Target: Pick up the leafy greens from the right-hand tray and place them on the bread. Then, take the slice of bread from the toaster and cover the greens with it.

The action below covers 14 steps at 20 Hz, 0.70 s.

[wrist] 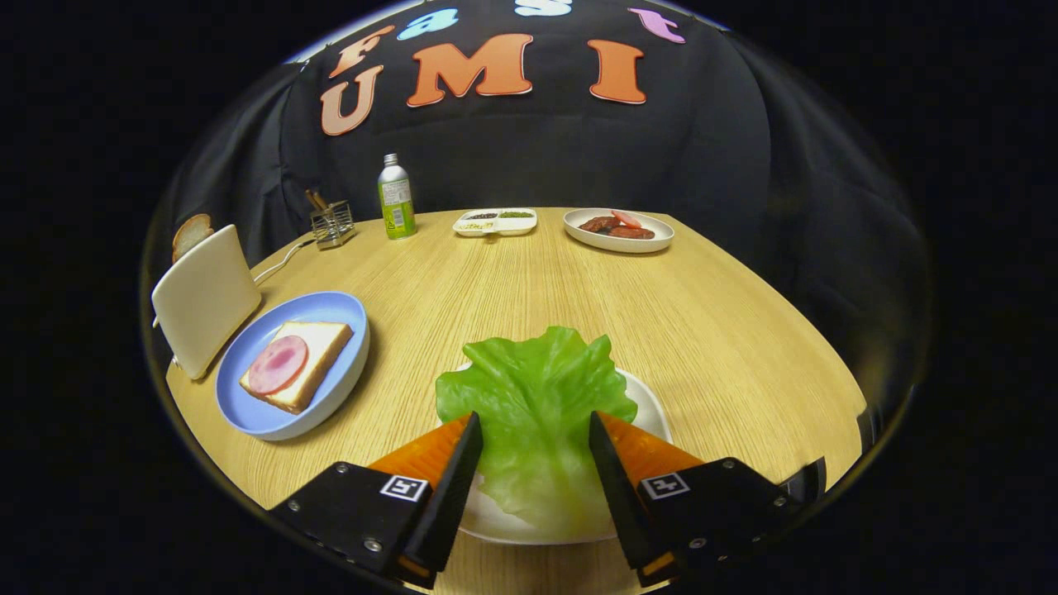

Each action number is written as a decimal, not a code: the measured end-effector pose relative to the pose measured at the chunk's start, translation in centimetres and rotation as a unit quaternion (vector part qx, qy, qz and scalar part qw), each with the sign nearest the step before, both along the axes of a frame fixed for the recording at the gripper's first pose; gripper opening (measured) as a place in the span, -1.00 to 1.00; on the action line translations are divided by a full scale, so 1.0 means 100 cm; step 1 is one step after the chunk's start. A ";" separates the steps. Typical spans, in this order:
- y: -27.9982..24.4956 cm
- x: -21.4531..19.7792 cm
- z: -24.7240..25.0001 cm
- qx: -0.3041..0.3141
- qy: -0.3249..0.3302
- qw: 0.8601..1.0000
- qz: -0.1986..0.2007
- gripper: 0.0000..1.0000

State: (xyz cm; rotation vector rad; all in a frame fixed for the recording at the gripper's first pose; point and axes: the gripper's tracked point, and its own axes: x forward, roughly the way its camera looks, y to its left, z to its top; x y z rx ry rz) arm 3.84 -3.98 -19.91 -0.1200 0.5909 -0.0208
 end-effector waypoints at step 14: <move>0.004 0.005 0.045 -0.020 -0.042 0.999 -0.012 -0.93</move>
